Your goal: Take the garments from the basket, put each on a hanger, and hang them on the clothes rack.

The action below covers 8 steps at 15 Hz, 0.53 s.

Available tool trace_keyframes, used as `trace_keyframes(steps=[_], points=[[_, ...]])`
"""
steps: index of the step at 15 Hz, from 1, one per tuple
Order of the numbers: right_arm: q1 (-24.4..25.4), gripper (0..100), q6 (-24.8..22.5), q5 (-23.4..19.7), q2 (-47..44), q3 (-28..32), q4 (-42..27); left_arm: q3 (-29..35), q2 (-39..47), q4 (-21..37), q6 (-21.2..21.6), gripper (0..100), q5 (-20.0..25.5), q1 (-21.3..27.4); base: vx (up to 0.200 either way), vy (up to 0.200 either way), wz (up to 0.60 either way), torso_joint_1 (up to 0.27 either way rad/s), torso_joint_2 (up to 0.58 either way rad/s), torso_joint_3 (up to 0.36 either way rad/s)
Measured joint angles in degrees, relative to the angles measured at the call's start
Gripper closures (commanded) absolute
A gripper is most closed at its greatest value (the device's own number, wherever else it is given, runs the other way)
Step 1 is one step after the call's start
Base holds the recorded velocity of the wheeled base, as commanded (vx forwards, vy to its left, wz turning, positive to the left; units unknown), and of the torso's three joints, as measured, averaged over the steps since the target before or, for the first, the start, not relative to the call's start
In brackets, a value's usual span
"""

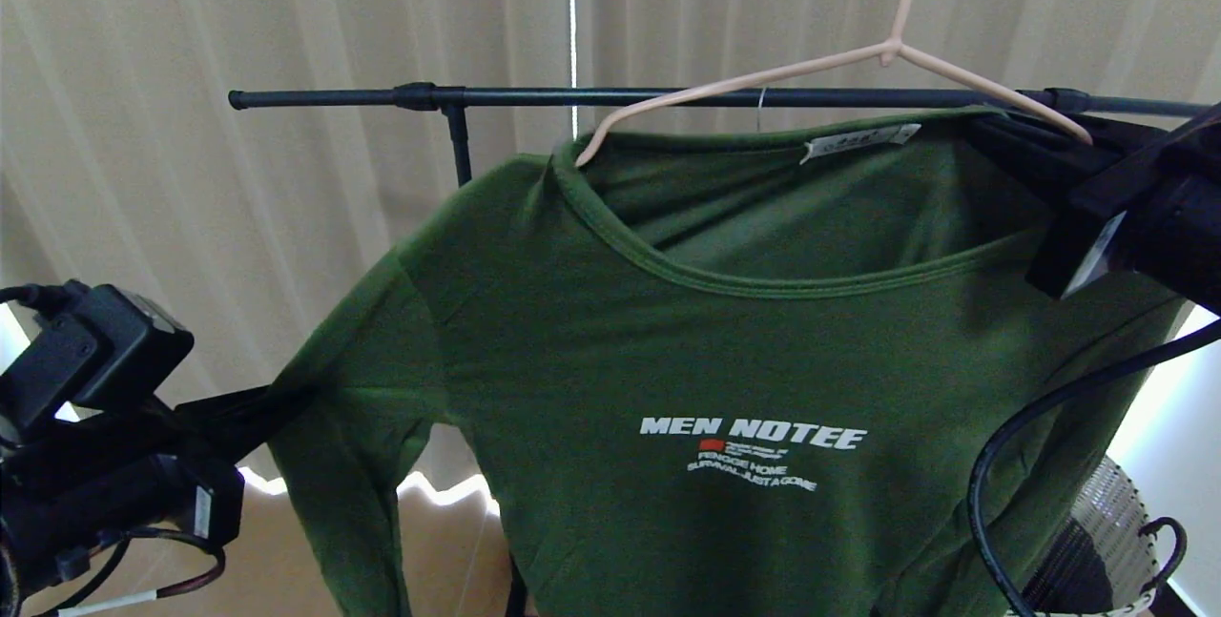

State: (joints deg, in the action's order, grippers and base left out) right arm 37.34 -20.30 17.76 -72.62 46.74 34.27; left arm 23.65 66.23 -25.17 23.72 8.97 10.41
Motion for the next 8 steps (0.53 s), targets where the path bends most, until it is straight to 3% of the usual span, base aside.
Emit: trace_keyframes(steps=[2, 6, 7, 8], points=[[-0.7, 100, 0.0, 0.0, 0.3, -0.2, 0.0, -1.3, -0.7, -0.1, 1.2, 100, 0.0, -3.1, 0.0, 0.0, 0.0, 0.0, 0.0, 0.0], [-1.0, 100, 0.0, 0.0, 0.4, -0.5, 0.0, -0.8, -1.2, 0.0, 0.9, 100, 0.8, -3.7, 0.0, 0.0, 0.0, 0.0, 0.0, 0.0], [-1.0, 100, 0.0, 0.0, 0.5, -0.5, 0.1, -0.6, -1.2, 0.0, 0.8, 0, 1.1, -3.7, 0.0, 0.0, 0.0, 0.0, 0.0, 0.0], [-1.1, 100, 0.0, 0.0, 0.5, -0.5, 0.1, -0.5, -1.3, 0.0, 0.7, 0, 1.2, -3.7, 0.0, 0.0, 0.0, 0.0, 0.0, 0.0]])
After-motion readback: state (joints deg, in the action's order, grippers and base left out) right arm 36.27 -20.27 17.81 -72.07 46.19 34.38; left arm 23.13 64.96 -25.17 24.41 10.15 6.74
